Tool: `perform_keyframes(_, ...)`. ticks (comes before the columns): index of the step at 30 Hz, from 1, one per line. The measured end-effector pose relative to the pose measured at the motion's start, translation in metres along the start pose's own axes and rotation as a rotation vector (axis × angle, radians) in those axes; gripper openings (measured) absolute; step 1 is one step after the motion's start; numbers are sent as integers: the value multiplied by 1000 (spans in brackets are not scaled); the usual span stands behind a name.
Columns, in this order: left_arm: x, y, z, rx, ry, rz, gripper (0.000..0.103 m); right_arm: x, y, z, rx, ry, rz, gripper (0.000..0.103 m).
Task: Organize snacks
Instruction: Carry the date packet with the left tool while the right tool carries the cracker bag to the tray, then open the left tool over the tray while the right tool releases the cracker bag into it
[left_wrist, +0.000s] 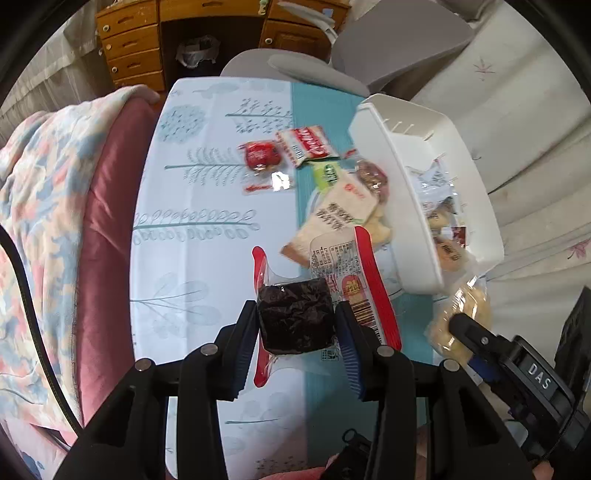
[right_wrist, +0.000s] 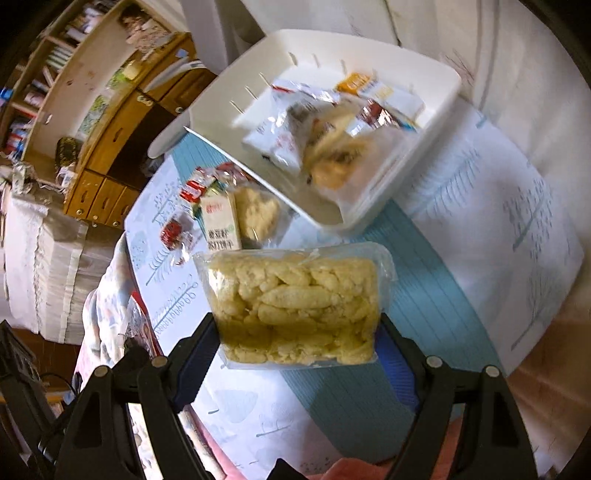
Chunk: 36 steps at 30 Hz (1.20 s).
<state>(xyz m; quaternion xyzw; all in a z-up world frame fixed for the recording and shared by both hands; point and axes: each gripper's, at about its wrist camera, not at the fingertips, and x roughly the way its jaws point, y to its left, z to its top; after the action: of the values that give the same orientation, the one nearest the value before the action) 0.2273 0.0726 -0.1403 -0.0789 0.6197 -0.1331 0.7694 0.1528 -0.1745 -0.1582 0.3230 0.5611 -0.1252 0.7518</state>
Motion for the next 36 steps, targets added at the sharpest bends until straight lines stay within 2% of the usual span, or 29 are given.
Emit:
perform_keyframes(11,-9,-71,9,-12,-74,13,41,-21,-14,53,-175,-46,38,83)
perform_keyframes(21,9,-148,15,13,-144,-1,41,-36,-55,107,-301,-108,77,83)
perform_keyframes(29,25,-208,21,74,-185,-48,41,-44,-90,146,-324,-144,89,83)
perform_keyframes(33,33,-228,26,102,-202,-23,42,-46,-103,163,-336,-151,114,83)
perform_keyframes(36,35,-235,28,99,-208,-15,49,-44,-107,171,-355,-141,139,83)
